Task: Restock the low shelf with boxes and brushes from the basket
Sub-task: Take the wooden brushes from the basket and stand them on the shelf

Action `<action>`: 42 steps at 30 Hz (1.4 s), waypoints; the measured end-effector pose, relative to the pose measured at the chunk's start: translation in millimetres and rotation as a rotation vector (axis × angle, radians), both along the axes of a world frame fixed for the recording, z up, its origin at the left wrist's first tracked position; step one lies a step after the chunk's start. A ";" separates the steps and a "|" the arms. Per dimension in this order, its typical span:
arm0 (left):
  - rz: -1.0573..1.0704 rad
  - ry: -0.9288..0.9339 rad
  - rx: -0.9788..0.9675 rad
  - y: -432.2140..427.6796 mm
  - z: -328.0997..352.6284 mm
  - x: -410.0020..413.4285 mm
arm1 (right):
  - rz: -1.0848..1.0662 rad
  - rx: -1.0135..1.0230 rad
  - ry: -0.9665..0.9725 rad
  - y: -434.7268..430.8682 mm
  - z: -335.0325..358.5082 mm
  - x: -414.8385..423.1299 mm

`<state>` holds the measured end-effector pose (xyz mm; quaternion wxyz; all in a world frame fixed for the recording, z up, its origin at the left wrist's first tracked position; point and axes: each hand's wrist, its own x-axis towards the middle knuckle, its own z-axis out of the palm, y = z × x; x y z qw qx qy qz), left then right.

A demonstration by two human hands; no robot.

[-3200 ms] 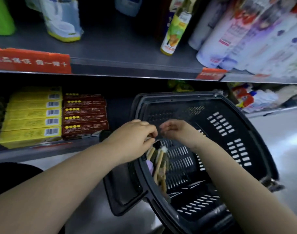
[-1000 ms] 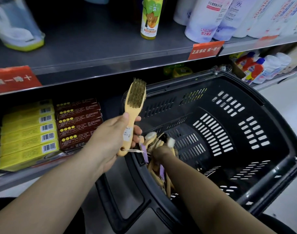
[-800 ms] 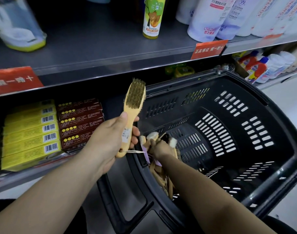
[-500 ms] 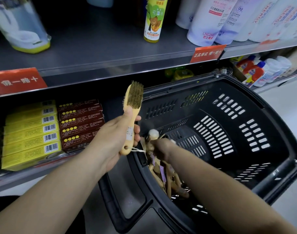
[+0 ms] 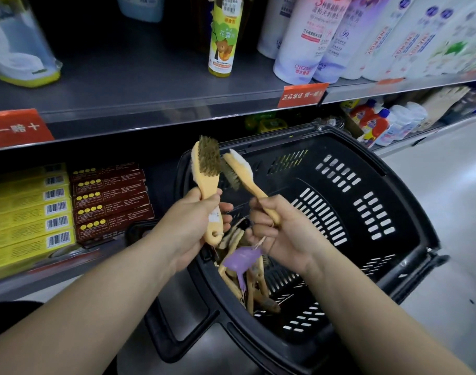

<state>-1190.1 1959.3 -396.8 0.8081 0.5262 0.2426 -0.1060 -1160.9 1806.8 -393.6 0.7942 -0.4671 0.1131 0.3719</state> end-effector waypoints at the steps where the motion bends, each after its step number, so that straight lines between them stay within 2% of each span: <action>1: 0.010 -0.002 -0.012 -2.6 0.9 -0.7 | 0.024 0.017 -0.010 1.6 0.7 -1.0; 4: 0.048 -0.020 -0.020 -7.2 1.1 -1.0 | 0.096 0.079 -0.041 4.2 3.0 -2.1; 8: 0.029 -0.037 -0.066 -7.9 2.5 -2.8 | 0.152 0.057 -0.199 6.1 2.9 -4.2; 15: 0.001 -0.064 -0.073 -0.1 3.4 -5.6 | 0.299 -0.332 -0.545 11.2 -5.0 -10.8; 19: -0.090 -0.092 0.102 7.7 -0.7 -7.9 | 0.456 -0.552 -0.681 11.8 -9.2 -2.4; 21: -0.060 -0.085 0.176 12.0 -3.0 -7.9 | 0.485 -0.578 -0.700 12.4 -11.7 8.7; 24: 0.000 -0.087 0.207 21.1 -5.1 -6.2 | 0.323 -0.586 -0.542 11.0 -31.9 33.8; 26: 0.028 -0.080 0.170 27.8 -4.4 -5.7 | 0.261 -0.732 -0.446 7.1 -59.0 48.7; 27: 0.037 -0.079 0.151 30.9 -3.8 -6.1 | 0.299 -0.836 -0.423 4.4 -75.1 54.1; 30: 0.056 -0.076 0.122 39.2 -2.6 -7.0 | 0.676 -1.144 -0.438 -0.1 -121.7 60.2; 32: 0.056 -0.064 0.131 43.6 -5.3 -7.3 | 0.913 -1.247 -0.426 4.6 -148.7 55.9; 33: 0.057 -0.056 0.136 45.0 -6.5 -7.0 | 0.957 -1.254 -0.400 8.8 -160.8 53.1; 35: 0.058 -0.045 0.128 46.8 -8.1 -6.4 | 0.918 -1.235 -0.287 16.7 -184.5 49.0; 39: 0.057 -0.040 0.074 44.3 -8.2 -4.5 | 0.666 -1.194 0.023 27.5 -209.7 42.9; 42: 0.052 -0.024 0.046 41.3 -7.9 -3.5 | 0.562 -1.143 0.088 24.0 -209.9 39.3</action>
